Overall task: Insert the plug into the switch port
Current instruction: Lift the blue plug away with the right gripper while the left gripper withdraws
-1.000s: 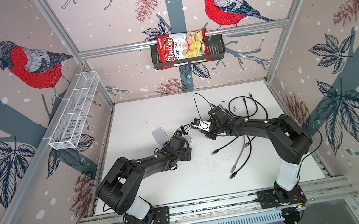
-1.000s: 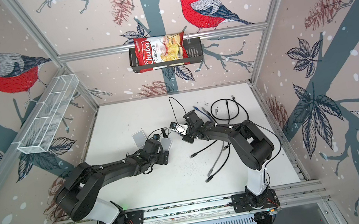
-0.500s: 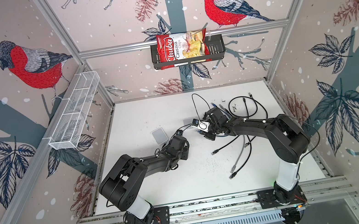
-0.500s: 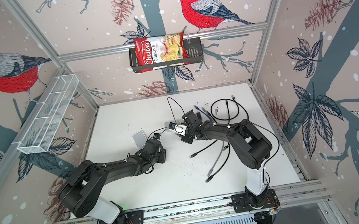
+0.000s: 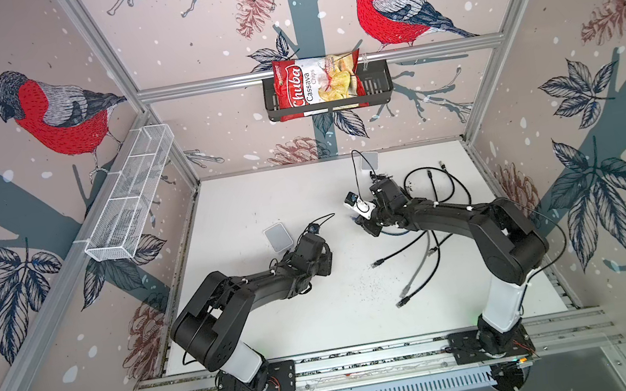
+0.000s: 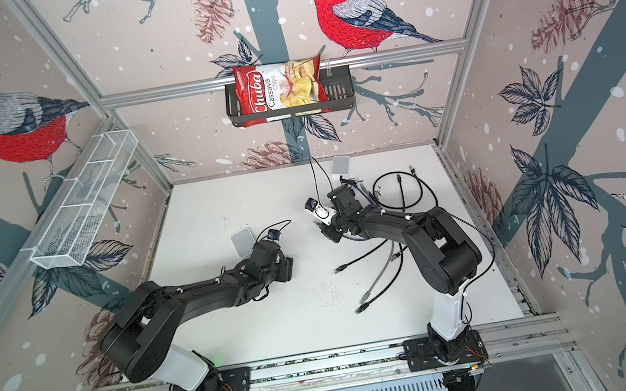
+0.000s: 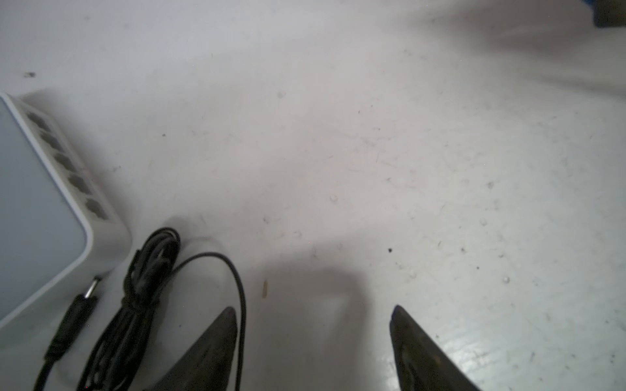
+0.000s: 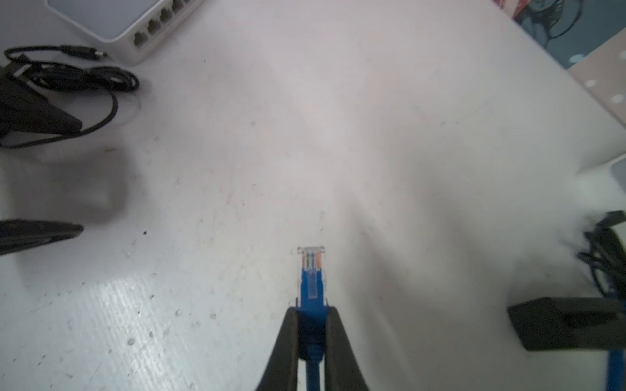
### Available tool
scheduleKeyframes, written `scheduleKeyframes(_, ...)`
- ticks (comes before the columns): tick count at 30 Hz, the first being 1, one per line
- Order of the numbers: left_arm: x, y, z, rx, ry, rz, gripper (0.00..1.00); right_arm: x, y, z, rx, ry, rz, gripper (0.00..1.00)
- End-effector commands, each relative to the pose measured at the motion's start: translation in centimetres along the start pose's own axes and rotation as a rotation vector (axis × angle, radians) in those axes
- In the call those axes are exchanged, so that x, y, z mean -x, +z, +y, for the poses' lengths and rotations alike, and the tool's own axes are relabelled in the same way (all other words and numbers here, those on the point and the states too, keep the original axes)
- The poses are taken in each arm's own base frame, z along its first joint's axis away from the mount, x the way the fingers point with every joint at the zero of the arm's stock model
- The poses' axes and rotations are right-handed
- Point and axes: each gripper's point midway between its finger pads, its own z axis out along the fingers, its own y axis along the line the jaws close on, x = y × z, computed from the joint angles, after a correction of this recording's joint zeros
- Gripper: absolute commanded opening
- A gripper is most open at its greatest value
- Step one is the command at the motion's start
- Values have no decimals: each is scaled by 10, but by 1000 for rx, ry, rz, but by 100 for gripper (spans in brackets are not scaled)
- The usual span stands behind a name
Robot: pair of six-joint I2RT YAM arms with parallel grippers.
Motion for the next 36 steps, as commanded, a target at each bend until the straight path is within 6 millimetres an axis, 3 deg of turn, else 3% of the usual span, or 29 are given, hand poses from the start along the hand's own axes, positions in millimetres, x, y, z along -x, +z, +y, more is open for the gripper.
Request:
scheduleKeyframes(1,19,-1,-2,6,5,-50,81,16,-9,-21,-85,65,-41,3)
scheduleKeyframes(7,39,2,-4,23,12,-82,89,36,-28,-34,-90,111,-129,3)
scheduleKeyframes(9,47,0,-5,21,11,-103,97,38,-33,-37,-107,118,-141,3)
scheduleKeyframes(16,75,-1,-10,25,11,-155,97,29,-46,-58,-170,195,-141,3)
scheduleKeyframes(21,95,9,-20,1,14,-169,97,22,-58,-57,-185,216,-153,3)
scheduleKeyframes(25,109,24,-42,-77,54,-170,95,16,-78,-73,-287,279,-179,3)
scheduleKeyframes(26,122,25,-50,-107,62,-191,94,14,-84,-79,-318,298,-187,3)
scheduleKeyframes(30,140,44,-74,-180,92,-213,91,7,-102,-98,-398,378,-231,3)
scheduleKeyframes(36,177,60,-107,-289,152,-343,88,-4,-116,-113,-444,442,-255,3)
